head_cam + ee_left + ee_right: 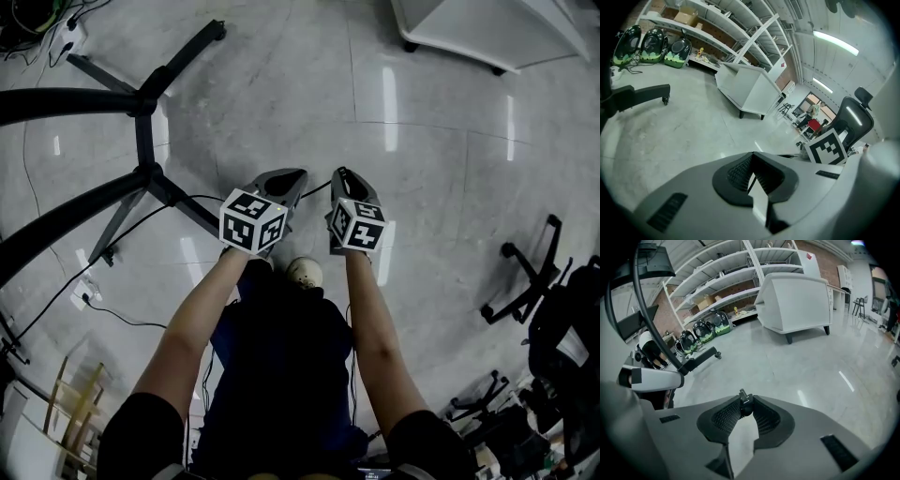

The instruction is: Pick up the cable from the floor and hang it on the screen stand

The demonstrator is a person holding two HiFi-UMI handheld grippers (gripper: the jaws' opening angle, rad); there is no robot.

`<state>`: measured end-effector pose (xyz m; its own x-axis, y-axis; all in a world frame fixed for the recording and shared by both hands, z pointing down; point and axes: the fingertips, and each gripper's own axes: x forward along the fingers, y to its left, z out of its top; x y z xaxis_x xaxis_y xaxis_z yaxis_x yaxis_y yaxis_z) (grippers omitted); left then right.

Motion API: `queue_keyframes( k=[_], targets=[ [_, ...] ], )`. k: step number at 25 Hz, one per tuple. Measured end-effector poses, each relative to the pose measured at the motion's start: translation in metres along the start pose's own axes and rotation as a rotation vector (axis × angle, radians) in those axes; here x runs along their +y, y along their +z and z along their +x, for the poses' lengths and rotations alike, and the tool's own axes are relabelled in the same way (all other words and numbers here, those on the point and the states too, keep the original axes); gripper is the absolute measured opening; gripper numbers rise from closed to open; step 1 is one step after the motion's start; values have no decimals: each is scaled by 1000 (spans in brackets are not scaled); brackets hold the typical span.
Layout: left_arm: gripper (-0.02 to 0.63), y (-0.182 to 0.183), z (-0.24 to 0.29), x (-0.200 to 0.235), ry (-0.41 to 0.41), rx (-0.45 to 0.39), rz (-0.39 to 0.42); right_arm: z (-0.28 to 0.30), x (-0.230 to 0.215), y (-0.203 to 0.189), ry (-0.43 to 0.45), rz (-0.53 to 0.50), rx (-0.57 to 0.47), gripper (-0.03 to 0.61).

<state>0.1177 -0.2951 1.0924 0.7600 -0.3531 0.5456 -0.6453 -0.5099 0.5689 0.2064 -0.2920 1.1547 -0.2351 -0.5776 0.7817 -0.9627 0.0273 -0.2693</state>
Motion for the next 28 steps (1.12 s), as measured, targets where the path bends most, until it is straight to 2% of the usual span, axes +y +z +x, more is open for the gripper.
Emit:
queue_keyframes(
  k=[16,28],
  targets=[
    [3,68,-108,-50,43,-54,9,-100,87,80,49,-77,-54,98],
    [3,96,-188,-88,80,-73,-13,-174,146,110,78,-69,-71,98]
  ],
)
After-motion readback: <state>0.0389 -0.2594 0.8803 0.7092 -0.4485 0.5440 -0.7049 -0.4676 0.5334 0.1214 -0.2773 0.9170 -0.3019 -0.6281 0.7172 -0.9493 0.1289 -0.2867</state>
